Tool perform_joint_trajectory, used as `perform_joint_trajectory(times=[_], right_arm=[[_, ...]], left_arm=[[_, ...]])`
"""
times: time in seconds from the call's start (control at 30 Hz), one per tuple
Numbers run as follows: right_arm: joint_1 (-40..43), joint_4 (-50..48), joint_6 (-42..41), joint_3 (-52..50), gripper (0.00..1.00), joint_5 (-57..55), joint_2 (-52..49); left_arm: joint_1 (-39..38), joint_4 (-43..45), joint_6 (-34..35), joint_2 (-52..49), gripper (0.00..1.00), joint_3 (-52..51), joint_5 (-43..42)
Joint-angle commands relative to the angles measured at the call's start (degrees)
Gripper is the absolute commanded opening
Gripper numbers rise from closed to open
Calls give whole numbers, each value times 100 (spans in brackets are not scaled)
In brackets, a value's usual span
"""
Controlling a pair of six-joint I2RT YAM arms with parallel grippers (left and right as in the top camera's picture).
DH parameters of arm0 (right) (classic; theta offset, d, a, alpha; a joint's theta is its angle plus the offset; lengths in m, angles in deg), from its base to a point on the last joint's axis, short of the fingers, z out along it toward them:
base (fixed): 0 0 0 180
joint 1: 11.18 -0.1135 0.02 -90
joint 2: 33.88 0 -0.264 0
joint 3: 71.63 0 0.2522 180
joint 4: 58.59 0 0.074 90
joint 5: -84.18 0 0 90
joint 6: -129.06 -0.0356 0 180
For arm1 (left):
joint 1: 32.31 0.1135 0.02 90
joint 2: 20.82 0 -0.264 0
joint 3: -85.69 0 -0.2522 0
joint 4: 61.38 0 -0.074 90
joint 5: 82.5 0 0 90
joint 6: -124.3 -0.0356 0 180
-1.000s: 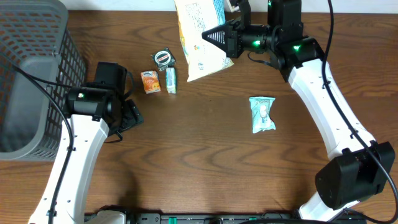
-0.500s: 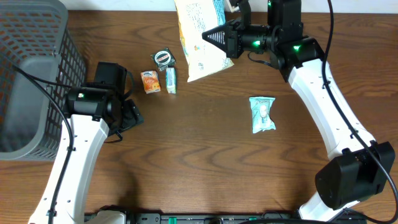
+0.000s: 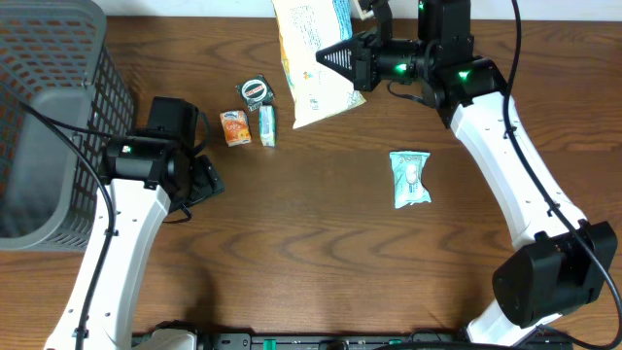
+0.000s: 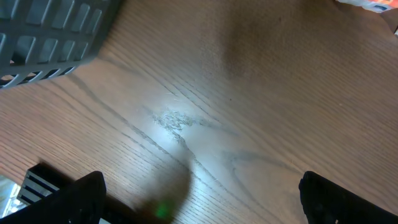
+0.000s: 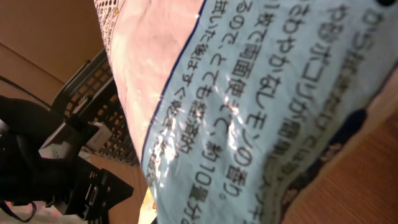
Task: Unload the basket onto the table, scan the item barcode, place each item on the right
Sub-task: 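Keep the white bag held still at the scanner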
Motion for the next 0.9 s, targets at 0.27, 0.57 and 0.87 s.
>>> perform_joint_trajectory(times=[0.27, 0.57, 0.87], right_arm=[[-101, -31, -44, 42, 1, 72, 151], [-101, -11, -44, 42, 1, 9, 151], [-101, 59, -44, 42, 1, -76, 151]], left_arm=[[20, -17, 31, -9, 97, -22, 55], [20, -17, 31, -9, 98, -22, 55], [20, -17, 28, -9, 97, -22, 55]])
